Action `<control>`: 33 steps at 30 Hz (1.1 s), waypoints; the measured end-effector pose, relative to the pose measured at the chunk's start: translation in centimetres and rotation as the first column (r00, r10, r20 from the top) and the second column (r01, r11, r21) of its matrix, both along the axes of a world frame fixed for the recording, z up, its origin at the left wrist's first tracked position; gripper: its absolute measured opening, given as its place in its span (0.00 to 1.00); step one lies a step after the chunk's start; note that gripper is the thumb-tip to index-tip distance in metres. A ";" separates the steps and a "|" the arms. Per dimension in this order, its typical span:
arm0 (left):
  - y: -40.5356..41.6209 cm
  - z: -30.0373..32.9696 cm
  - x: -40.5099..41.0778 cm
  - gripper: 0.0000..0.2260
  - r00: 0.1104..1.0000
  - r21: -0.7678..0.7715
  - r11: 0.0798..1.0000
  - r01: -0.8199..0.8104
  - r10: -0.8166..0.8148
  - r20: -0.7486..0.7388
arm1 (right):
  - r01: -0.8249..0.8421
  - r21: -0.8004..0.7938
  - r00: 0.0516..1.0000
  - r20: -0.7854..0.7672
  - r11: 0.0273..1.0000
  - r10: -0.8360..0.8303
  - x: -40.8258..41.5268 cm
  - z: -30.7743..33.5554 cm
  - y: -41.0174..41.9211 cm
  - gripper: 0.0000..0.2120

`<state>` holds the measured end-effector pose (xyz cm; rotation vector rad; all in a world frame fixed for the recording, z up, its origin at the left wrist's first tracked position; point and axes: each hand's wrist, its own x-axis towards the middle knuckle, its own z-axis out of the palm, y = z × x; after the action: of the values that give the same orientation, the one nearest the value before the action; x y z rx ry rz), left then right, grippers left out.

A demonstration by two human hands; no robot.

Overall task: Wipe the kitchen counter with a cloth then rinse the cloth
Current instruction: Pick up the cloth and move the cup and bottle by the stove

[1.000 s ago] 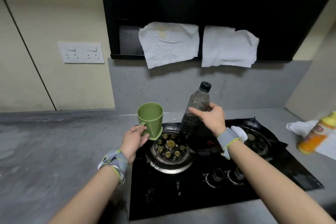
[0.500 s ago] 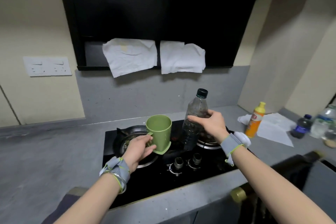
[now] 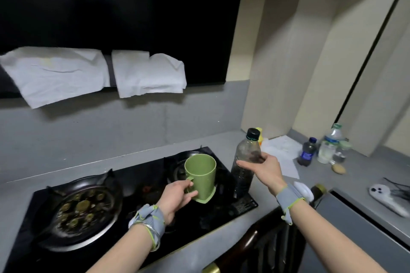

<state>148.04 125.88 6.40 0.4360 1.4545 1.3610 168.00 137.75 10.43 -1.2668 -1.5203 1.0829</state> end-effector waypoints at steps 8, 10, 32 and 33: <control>10.7 -2.5 8.5 0.10 0.994 -0.058 0.993 0.104 -0.106 -0.025 | 0.087 -0.075 0.996 0.022 0.993 -0.086 9.6 -3.5 8.8 0.19; 12.1 -3.0 9.9 0.10 0.991 -0.068 0.990 0.127 -0.129 -0.032 | 0.105 -0.104 0.994 0.021 0.989 -0.104 10.8 -4.3 9.7 0.20; 22.1 -10.0 17.3 0.13 0.973 -0.122 0.971 0.208 -0.218 -0.081 | 0.136 -0.201 0.991 0.017 0.970 -0.135 15.8 -10.7 15.3 0.21; 22.1 -10.1 17.3 0.13 0.971 -0.126 0.969 0.212 -0.224 -0.089 | 0.138 -0.203 0.990 0.021 0.969 -0.137 15.9 -10.8 15.2 0.21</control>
<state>165.32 148.01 -3.73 0.5800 1.5128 1.0871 183.91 152.95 -0.41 -1.4945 -1.3302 1.1662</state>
